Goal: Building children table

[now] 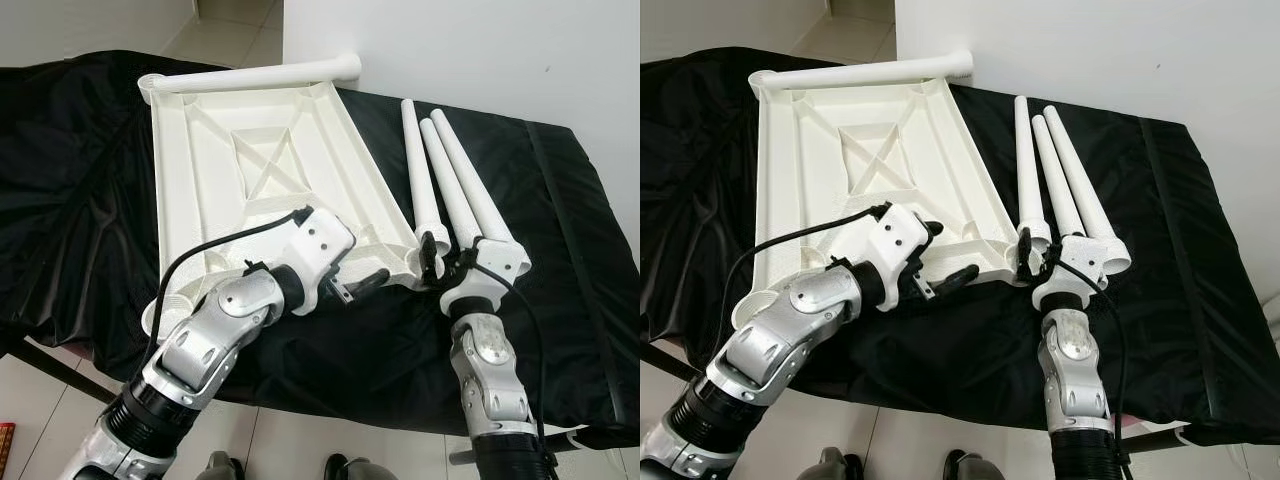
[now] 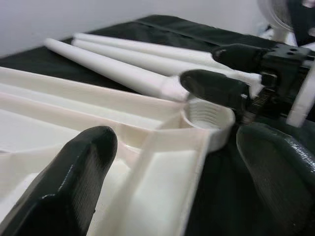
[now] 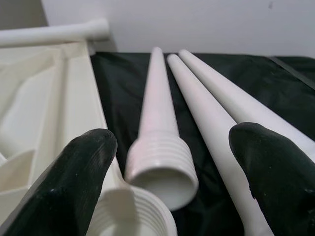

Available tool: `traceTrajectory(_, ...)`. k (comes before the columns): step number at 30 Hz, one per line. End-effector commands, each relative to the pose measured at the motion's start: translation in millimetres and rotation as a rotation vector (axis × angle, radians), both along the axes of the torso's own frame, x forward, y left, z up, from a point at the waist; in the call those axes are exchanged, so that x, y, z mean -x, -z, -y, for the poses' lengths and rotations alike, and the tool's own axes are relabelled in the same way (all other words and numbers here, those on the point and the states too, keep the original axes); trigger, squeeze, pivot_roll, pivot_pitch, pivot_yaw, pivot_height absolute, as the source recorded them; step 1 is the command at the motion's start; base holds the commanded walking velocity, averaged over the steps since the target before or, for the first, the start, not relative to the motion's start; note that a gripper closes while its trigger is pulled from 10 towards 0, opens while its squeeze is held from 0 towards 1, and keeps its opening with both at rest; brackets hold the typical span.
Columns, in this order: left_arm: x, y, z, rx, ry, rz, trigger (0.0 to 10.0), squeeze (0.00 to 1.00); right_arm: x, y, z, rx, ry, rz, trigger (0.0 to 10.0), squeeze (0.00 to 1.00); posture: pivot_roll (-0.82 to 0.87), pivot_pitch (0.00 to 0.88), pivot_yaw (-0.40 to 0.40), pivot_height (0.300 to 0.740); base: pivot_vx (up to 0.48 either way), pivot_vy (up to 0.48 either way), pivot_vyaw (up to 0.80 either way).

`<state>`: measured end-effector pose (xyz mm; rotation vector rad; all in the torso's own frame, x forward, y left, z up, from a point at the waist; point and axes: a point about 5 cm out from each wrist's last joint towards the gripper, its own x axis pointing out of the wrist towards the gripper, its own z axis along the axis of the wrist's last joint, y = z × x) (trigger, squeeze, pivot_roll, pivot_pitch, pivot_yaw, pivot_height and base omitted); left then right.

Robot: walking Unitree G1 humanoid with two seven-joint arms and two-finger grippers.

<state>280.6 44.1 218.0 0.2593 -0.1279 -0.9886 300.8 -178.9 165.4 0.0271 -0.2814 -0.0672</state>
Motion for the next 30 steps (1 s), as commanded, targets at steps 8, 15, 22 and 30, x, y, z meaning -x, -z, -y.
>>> traceTrajectory(8, -20.1, -17, -26.5, 0.012, -0.032, 0.006, 10.0, 0.0, -6.9, -4, 0.6, 0.064, -0.134, -0.062, 10.0, 0.0, 0.06, 0.166, -0.051, 0.74, 0.0, 0.0, 0.0)
traceTrajectory(15, -28.1, -11, -33.3, -0.012, -0.092, -0.045, 10.0, 0.0, -11.2, -4, 1.0, 0.098, -0.161, -0.102, 10.0, 0.0, 0.06, 0.161, -0.054, 0.74, 0.0, 0.0, 0.0)
traceTrajectory(22, -36.8, -2, -43.0, -0.089, -0.135, -0.085, 10.0, 0.0, -11.7, -15, -4.3, 0.135, -0.245, -0.064, 10.0, 0.0, 0.06, 0.161, -0.054, 0.74, 0.0, 0.0, 0.0)
traceTrajectory(30, -36.1, 14, -34.7, -0.206, -0.043, -0.09, 10.0, 0.0, -8.3, -17, -3.2, 0.118, -0.25, -0.062, 10.0, 0.0, 0.05, 0.151, -0.051, 0.74, 0.0, 0.0, 0.0)
